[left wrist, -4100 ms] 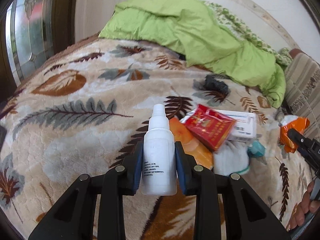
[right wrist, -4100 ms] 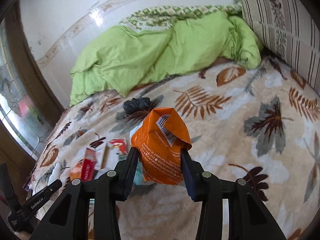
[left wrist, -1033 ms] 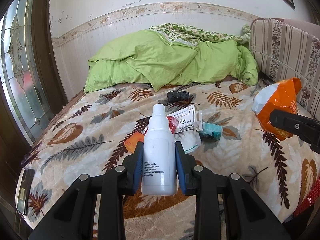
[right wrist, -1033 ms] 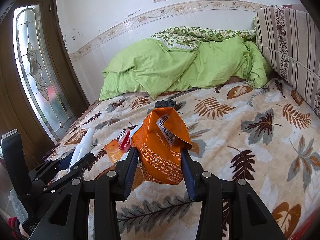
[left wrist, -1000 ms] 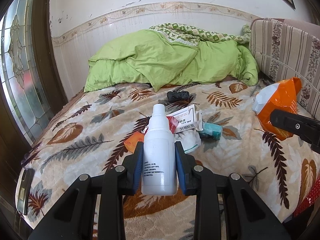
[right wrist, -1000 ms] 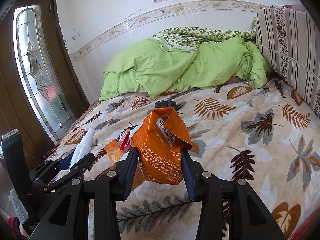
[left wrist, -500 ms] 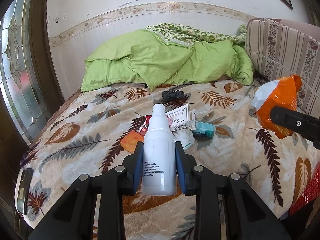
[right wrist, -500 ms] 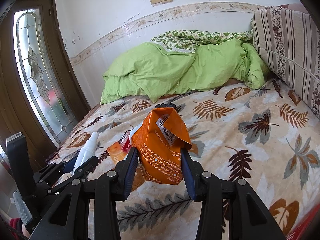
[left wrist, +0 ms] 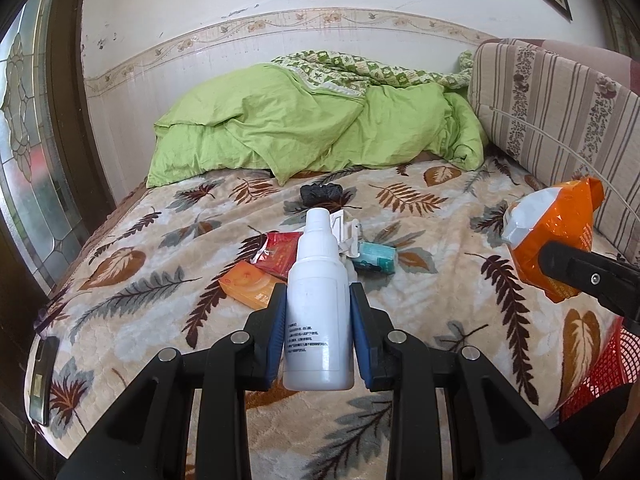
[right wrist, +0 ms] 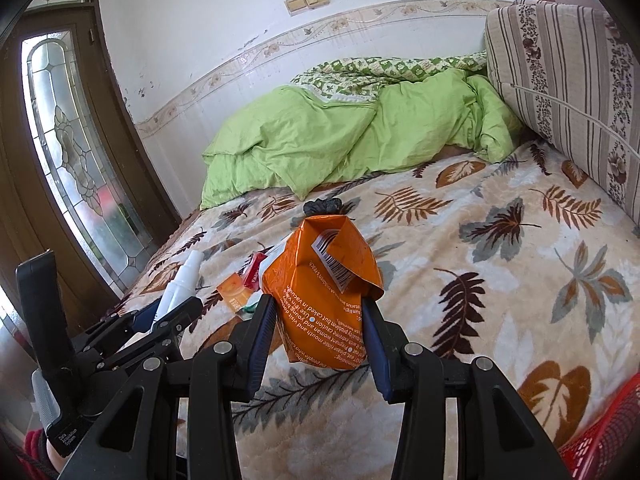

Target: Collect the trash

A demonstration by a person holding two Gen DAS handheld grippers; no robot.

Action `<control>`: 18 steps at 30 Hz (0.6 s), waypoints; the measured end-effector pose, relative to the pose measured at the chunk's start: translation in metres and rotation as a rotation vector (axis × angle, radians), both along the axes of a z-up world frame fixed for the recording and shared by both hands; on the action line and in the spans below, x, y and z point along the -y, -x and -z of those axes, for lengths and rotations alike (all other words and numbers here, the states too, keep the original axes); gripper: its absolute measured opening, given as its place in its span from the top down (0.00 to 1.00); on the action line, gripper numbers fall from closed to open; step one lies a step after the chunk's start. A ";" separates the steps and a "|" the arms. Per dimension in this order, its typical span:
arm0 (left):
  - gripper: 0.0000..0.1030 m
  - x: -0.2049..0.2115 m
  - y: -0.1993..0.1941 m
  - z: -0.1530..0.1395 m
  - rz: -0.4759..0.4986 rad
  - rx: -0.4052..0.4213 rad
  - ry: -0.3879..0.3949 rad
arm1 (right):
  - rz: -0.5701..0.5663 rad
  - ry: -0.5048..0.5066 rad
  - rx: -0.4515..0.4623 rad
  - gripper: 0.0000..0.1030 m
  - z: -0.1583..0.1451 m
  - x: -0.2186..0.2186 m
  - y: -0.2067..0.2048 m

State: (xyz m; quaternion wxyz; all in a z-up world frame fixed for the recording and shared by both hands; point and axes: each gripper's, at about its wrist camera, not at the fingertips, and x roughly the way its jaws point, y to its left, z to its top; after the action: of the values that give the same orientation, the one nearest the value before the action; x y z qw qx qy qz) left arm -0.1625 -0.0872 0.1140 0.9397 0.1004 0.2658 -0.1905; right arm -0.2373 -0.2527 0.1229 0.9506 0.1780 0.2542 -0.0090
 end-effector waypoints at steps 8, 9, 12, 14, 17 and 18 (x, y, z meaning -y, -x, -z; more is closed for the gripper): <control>0.72 0.005 0.018 0.000 0.029 -0.010 -0.002 | -0.004 0.017 0.012 0.56 -0.003 -0.005 0.020; 0.72 0.005 0.022 0.000 0.035 -0.015 0.001 | -0.003 0.019 0.014 0.56 -0.003 -0.005 0.023; 0.72 0.007 0.031 -0.001 0.046 -0.021 0.007 | -0.002 0.012 0.014 0.56 -0.004 -0.004 0.033; 0.72 0.008 0.037 -0.002 0.058 -0.031 0.017 | 0.000 -0.001 0.012 0.55 -0.004 -0.002 0.041; 0.72 0.013 0.049 -0.002 0.092 -0.051 0.026 | 0.006 -0.033 0.006 0.56 -0.005 0.006 0.055; 0.72 0.015 0.055 -0.002 0.106 -0.049 0.025 | 0.014 -0.044 0.006 0.56 -0.006 0.011 0.062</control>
State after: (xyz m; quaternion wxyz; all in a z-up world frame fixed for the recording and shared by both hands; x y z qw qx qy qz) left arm -0.2179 -0.1027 0.1164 0.9227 0.0978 0.2807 -0.2455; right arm -0.2995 -0.2640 0.1290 0.9471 0.2007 0.2503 -0.0097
